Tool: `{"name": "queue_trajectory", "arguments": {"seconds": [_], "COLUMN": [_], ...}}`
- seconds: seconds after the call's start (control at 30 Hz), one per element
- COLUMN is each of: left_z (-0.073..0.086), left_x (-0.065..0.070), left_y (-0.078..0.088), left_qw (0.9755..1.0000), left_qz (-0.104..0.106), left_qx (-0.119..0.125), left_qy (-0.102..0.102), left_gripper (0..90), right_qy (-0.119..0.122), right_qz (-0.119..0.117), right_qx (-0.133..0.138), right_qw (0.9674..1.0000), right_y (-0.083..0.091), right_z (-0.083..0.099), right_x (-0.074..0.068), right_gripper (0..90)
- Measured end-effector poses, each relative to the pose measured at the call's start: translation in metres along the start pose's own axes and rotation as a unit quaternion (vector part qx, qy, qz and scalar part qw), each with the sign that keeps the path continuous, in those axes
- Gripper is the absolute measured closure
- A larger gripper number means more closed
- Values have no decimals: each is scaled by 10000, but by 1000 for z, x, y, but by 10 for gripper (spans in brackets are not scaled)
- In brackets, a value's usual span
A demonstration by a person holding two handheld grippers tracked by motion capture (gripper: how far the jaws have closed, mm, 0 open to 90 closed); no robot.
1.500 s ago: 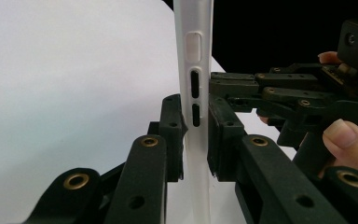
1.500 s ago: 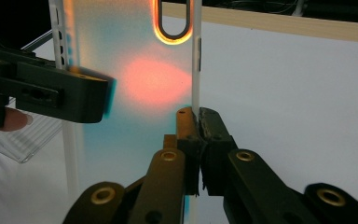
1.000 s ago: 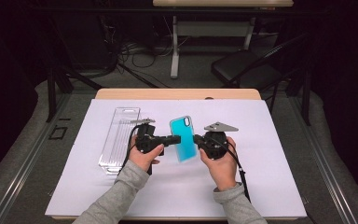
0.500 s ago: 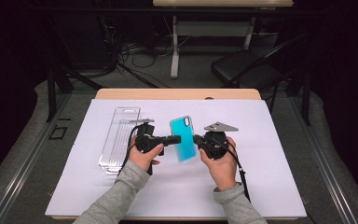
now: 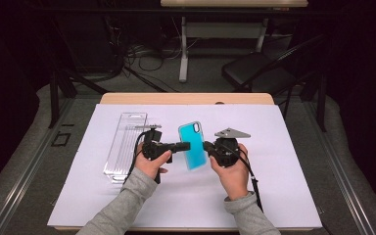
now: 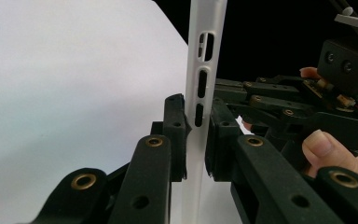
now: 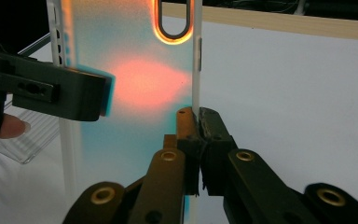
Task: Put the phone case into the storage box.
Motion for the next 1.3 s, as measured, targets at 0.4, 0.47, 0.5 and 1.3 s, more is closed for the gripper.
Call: {"name": "queue_trajectory", "arguments": {"seconds": [0.4,0.47,0.5,1.3], "left_z": [0,0,-1,0], "left_x": [1,1,1,-1], "left_y": [1,1,1,2], "left_qw": [10000,10000,10000,9999], "left_qz": [37,40,39,91], "left_qx": [-6,-1,3,32], "left_qy": [-38,-42,-42,71], "left_gripper": [812,812,812,813], "right_qy": [-18,-29,-25,-117], "right_qz": [-23,-29,-32,-132], "right_qx": [10,11,19,37], "right_qw": [10000,10000,10000,9998], "right_y": [1,1,0,0], "right_z": [0,0,0,0], "right_x": [0,0,0,-1], "right_gripper": [878,878,878,869]}}
Point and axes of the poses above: each handheld gripper's, and its own axes: y roughly backward along the jaws, z roughly out of its underside, x roughly to its right, the point moved 10 cm from there along -y, roughly forward along the jaws
